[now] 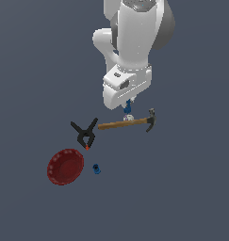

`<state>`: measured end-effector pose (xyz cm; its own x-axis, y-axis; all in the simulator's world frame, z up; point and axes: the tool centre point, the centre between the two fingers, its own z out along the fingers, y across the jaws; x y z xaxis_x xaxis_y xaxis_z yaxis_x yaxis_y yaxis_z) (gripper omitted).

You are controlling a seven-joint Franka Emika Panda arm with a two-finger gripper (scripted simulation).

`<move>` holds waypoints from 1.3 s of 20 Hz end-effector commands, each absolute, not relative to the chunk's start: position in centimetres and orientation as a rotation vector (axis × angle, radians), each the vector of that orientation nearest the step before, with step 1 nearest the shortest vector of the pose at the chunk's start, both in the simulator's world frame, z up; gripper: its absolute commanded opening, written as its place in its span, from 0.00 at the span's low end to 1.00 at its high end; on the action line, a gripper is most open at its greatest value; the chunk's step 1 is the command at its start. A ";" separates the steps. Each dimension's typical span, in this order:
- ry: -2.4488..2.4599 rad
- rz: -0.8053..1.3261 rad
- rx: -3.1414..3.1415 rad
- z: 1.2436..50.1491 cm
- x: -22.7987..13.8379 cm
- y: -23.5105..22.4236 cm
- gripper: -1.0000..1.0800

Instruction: Pick up a designated object from a clutter of objects.

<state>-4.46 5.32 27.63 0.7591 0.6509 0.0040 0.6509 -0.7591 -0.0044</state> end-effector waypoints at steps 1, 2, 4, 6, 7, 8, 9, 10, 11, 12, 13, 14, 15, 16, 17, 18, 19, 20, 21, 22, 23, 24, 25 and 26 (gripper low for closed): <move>-1.088 -0.003 -2.941 30.0 -4.1 3.2 0.00; -1.088 -0.003 -2.941 31.0 -3.9 2.3 0.00; -1.088 -0.002 -2.942 32.9 -3.5 0.6 0.00; -1.088 -0.002 -2.943 34.7 -3.2 -1.1 0.00; -1.088 -0.002 -2.943 35.6 -3.0 -1.9 0.00; -1.087 -0.001 -2.944 36.4 -2.8 -2.6 0.00; -1.087 -0.001 -2.944 37.2 -2.6 -3.3 0.00; -1.087 -0.001 -2.945 37.9 -2.4 -3.9 0.00; -1.087 -0.001 -2.945 38.6 -2.3 -4.6 0.00; -1.087 0.000 -2.946 39.2 -2.1 -5.1 0.00; -1.087 0.000 -2.946 39.8 -1.9 -5.6 0.00; -1.087 0.000 -2.947 40.3 -1.8 -6.1 0.00; -1.087 0.000 -2.947 40.8 -1.7 -6.5 0.00; -1.087 0.000 -2.947 41.2 -1.5 -6.9 0.00; -1.087 0.000 -2.947 41.6 -1.4 -7.3 0.00; -1.087 0.000 -2.947 42.0 -1.3 -7.6 0.00; -1.087 0.000 -2.947 42.3 -1.2 -7.8 0.00; -1.087 0.000 -2.947 42.6 -1.1 -8.1 0.00; -1.087 0.000 -2.948 42.8 -1.1 -8.3 0.00; -1.087 0.000 -2.948 43.0 -1.0 -8.5 0.00; -1.087 0.000 -2.948 43.2 -0.9 -8.6 0.00; -1.087 0.000 -2.948 43.3 -0.9 -8.7 0.00; -1.087 0.000 -2.948 43.4 -0.8 -8.8 0.00; -1.087 0.000 -2.948 43.5 -0.8 -8.9 0.00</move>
